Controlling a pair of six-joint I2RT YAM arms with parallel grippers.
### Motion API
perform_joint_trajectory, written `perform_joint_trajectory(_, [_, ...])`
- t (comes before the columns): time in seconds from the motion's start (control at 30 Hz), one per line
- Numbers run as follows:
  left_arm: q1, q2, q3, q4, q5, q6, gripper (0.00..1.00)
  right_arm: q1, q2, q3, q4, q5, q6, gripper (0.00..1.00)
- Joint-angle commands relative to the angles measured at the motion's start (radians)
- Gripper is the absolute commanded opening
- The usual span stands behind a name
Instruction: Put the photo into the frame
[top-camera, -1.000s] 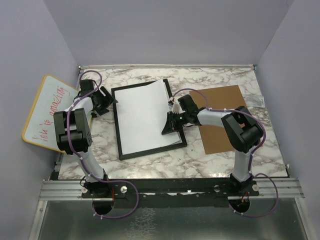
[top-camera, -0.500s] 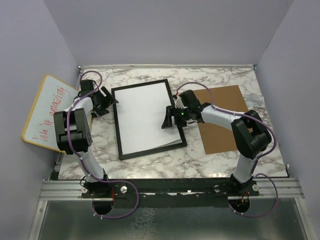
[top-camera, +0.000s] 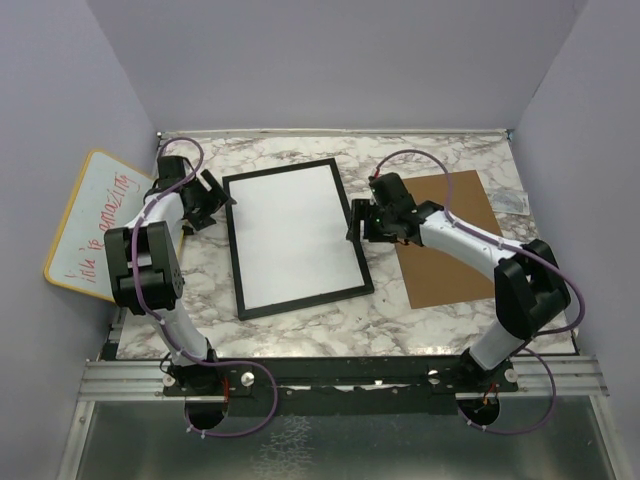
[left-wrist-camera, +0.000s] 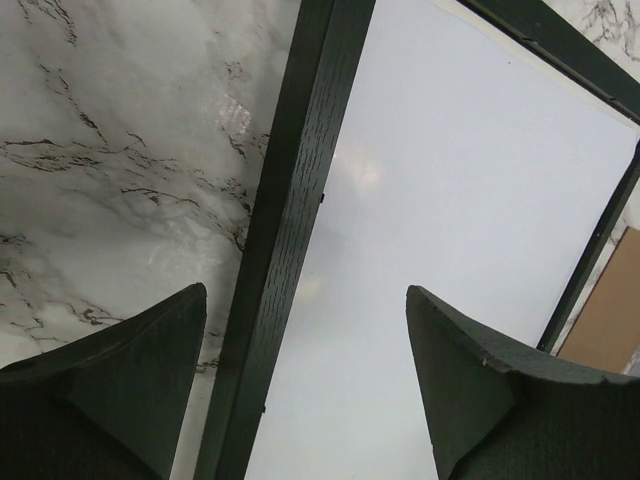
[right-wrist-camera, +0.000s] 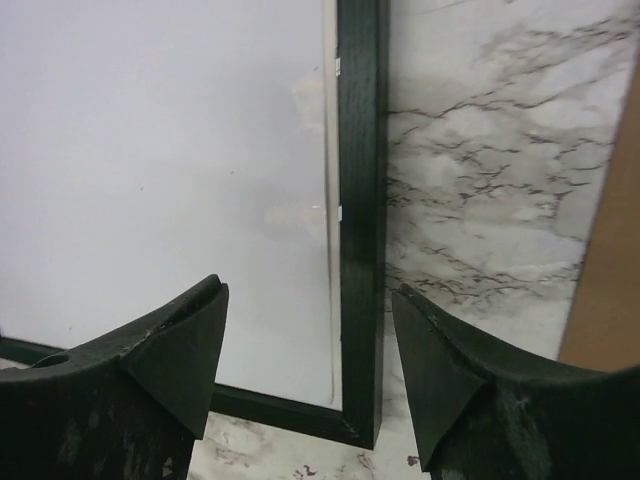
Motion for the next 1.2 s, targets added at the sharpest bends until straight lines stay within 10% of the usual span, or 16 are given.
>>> perform_joint_trajectory(0.0, [0.001, -0.063, 0.024, -0.029, 0.000, 0.032, 0.82, -0.025, -0.049, 0.001, -0.041, 0.230, 0.033, 0.71])
perform_joint_trajectory(0.37, [-0.080, -0.182, 0.007, -0.033, 0.014, 0.005, 0.82, -0.302, 0.017, 0.048, -0.063, 0.199, 0.012, 0.71])
perform_joint_trajectory(0.67, [-0.484, -0.124, 0.059, 0.103, -0.024, -0.137, 0.82, -0.715, 0.029, 0.006, -0.022, 0.147, 0.063, 0.76])
perform_joint_trajectory(1.17, [-0.935, 0.289, 0.413, 0.110, -0.179, -0.265, 0.99, -1.003, 0.130, -0.071, 0.032, 0.055, 0.049, 0.92])
